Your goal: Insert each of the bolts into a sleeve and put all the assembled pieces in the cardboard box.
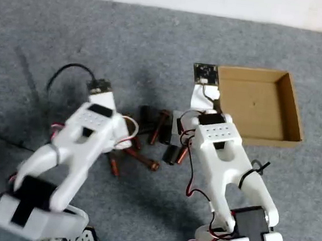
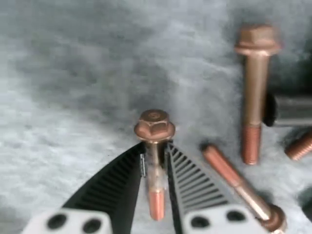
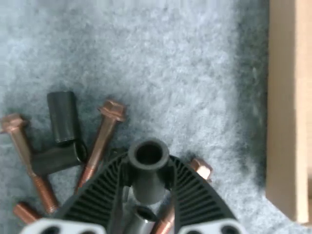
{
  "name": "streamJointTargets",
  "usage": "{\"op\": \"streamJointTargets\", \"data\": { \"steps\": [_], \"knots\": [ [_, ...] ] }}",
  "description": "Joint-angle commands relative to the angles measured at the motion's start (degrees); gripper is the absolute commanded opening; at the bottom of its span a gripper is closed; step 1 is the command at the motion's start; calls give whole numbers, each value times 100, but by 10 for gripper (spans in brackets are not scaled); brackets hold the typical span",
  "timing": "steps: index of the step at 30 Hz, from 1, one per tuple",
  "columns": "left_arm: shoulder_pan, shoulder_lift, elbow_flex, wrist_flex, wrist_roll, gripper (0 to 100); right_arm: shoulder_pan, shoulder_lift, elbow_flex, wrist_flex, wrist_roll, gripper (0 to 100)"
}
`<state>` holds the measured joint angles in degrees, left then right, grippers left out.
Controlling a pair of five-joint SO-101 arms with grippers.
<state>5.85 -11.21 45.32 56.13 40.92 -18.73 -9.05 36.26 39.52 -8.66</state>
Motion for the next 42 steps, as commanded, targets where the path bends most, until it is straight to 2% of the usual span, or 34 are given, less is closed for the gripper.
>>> {"op": "streamJointTargets", "data": {
  "steps": [1,8,11,16,19,24,32,37,42],
  "knots": [
    [-154,-1490,602,-352,-132,4,75,-426,66,-303,70,5],
    [-154,-4022,2176,-1143,-202,4,57,-1815,1341,-1209,70,5],
    [-154,-5077,2633,-1169,-202,4,31,-2378,1886,-1657,97,5],
    [-171,-6800,3292,-1143,-237,4,-110,-2782,2404,-2229,703,5],
    [-171,-7864,3732,-1160,-633,4,-338,-2835,2571,-2404,738,5],
    [-374,-9473,4268,-1160,-730,4,-497,-2844,2624,-2475,738,5],
    [-558,-9218,3714,-1846,-695,4,-532,-3442,2967,-2484,730,5],
    [-541,-9262,3451,-2831,-686,5,-954,-4690,3626,-2492,747,5],
    [136,-9262,3125,-2971,-686,5,-1209,-5824,4154,-2466,747,5]
  ]
}}
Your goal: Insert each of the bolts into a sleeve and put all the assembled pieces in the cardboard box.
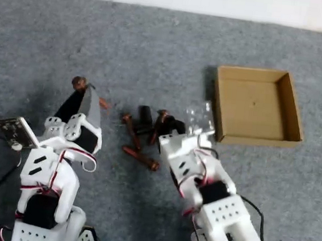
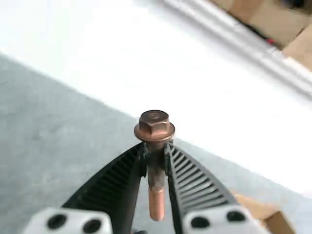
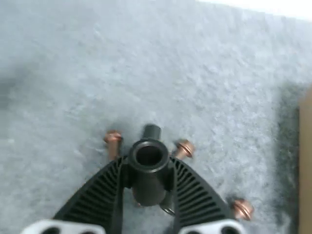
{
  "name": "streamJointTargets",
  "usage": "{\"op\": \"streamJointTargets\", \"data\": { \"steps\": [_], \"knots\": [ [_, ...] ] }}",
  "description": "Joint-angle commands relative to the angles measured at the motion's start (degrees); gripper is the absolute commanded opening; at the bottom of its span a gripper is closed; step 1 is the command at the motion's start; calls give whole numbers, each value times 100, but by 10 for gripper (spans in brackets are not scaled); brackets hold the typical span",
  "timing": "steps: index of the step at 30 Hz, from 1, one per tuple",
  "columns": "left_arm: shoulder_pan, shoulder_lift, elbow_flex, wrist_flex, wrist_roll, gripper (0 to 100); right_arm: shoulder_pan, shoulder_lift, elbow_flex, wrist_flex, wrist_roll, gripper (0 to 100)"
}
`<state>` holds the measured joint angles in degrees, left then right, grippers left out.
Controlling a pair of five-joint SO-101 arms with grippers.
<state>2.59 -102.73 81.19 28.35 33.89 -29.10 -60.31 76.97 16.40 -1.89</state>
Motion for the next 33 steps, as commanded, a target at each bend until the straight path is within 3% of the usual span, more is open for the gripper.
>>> {"op": "streamJointTargets", "data": {
  "steps": [1,7,15,33],
  "knots": [
    [673,-110,-523,-193,18,5,-224,-910,189,-145,79,5],
    [1596,-110,-796,-193,18,5,-620,-2413,734,558,1178,5],
    [2352,-119,-804,88,18,5,-919,-4488,1095,1684,1600,5],
    [2484,-127,-752,835,0,5,-910,-4400,1147,1807,1609,5]
  ]
}}
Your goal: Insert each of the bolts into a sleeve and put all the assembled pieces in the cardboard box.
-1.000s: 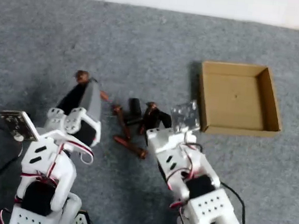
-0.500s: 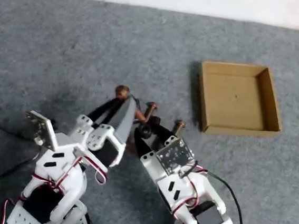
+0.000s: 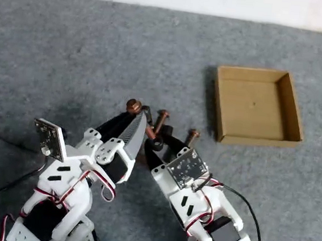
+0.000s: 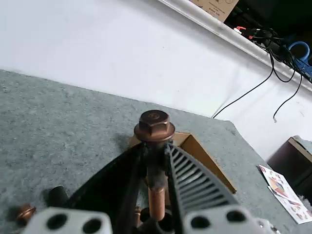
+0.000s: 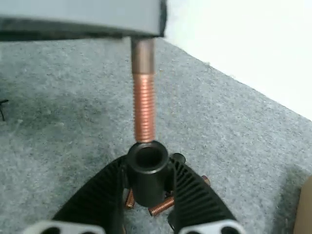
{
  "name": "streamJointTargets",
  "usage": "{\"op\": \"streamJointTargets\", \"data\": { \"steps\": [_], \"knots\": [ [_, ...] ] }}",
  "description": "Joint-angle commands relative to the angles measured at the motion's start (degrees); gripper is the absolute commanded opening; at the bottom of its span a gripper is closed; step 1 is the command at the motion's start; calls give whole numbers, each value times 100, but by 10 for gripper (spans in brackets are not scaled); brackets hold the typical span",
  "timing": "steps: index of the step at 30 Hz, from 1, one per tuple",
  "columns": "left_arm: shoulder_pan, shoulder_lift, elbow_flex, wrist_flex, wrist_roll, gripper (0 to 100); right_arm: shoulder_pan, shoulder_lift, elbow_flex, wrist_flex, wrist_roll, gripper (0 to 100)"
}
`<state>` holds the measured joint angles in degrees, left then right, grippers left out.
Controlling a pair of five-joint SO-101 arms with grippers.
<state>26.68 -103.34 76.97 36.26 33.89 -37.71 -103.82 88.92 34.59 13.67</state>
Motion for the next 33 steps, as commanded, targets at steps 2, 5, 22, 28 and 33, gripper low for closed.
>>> {"op": "streamJointTargets", "data": {
  "steps": [2,5,22,28,33],
  "knots": [
    [84,-66,-330,44,0,5,-48,-31,-48,-22,53,5],
    [251,-66,-321,70,-9,5,-48,-4,-48,-31,53,5],
    [514,-84,-391,624,-35,6,-409,4,-40,-31,44,5],
    [259,-75,-22,633,-35,6,-391,4,-40,-31,44,5],
    [-462,-84,-180,624,9,5,-391,4,-40,-31,44,5]
  ]
}}
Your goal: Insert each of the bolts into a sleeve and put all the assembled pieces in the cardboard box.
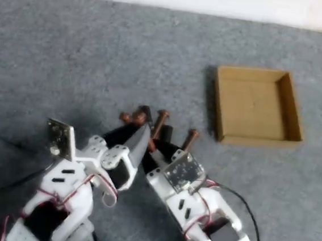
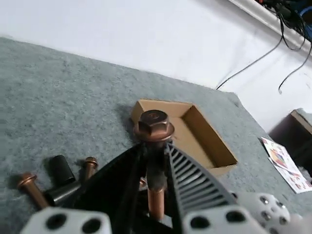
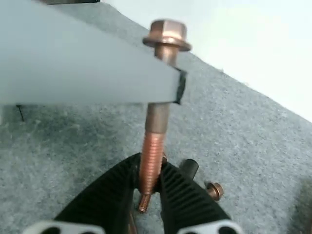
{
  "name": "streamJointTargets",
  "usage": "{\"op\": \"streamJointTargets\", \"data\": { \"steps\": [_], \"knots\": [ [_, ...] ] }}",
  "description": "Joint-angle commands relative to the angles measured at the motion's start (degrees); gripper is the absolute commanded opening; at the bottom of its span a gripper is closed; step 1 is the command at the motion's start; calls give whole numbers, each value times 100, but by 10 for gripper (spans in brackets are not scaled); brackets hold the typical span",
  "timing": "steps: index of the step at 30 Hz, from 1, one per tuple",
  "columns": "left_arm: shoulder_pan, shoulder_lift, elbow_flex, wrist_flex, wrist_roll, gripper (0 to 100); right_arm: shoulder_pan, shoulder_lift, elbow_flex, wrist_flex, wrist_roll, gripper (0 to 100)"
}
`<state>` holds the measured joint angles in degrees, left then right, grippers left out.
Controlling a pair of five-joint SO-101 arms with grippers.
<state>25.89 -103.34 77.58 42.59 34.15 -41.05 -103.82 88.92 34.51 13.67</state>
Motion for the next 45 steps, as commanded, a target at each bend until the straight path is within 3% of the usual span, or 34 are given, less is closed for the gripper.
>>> {"op": "streamJointTargets", "data": {
  "steps": [1,8,19,27,31,35,41,45],
  "knots": [
    [-470,-84,-295,-9,-9,5,-48,4,-40,-22,44,5],
    [-1068,-84,-338,-9,-9,5,198,4,-40,-22,44,6],
    [-3196,-57,180,-158,0,5,725,22,-171,365,0,9],
    [-3222,-57,1490,-2084,0,5,1332,1420,-1481,1174,-193,10],
    [-3213,-48,1622,-2127,0,5,1569,2844,-2527,1842,-273,10],
    [-3213,-48,1622,-2127,0,5,1938,4084,-3714,3275,-475,13],
    [-3204,-48,1622,-2127,0,5,1982,5499,-4321,5587,1187,100],
    [-3099,-48,1622,-2127,-9,5,1991,6070,-3969,5947,1495,101]
  ]
}}
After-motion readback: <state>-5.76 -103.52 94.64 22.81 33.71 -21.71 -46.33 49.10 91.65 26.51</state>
